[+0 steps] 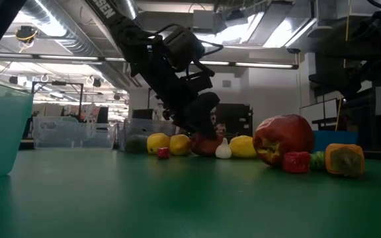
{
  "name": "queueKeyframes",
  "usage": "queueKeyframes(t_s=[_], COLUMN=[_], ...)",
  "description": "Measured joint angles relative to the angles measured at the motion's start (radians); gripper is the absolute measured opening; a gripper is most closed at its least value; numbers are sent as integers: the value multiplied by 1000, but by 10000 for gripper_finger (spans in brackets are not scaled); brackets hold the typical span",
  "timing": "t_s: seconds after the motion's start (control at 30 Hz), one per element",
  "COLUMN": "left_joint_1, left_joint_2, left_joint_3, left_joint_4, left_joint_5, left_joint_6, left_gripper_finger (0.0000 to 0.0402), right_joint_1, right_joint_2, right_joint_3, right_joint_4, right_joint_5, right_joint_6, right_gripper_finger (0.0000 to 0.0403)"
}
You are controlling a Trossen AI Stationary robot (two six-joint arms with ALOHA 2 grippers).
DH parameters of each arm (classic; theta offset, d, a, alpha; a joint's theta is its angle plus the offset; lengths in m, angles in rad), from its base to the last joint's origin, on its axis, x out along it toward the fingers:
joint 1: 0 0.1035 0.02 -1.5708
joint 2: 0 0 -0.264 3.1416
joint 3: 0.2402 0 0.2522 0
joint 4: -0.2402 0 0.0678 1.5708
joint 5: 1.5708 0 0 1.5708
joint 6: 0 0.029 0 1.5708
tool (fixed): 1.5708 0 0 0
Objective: Sort produce into baskets
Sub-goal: Put the apple into the transparent bin
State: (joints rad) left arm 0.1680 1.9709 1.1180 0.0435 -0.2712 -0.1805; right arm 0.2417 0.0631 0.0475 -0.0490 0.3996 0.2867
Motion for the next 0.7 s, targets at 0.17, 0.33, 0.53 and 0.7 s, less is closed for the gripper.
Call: queueKeyframes(t_s=[0.17, 0.33, 0.53, 0.7], left_joint_1=[0, -4, -5, -5], left_joint_2=[0, -16, -76, -159], left_joint_3=[-1, -3, -10, -7], left_joint_4=[-2, -2, -34, -57], left_joint_5=[1, 25, 41, 0], left_joint_6=[-31, -66, -84, -87], left_gripper_finger=[240, 237, 236, 236], right_joint_1=[0, 0, 0, 0], right_joint_2=[0, 0, 0, 0], right_joint_3=[0, 0, 0, 0], right_joint_4=[0, -1, -1, -1], right_joint_5=[0, 0, 0, 0], right_joint_6=[1, 1, 1, 1], right_gripper_finger=[376, 376, 376, 376])
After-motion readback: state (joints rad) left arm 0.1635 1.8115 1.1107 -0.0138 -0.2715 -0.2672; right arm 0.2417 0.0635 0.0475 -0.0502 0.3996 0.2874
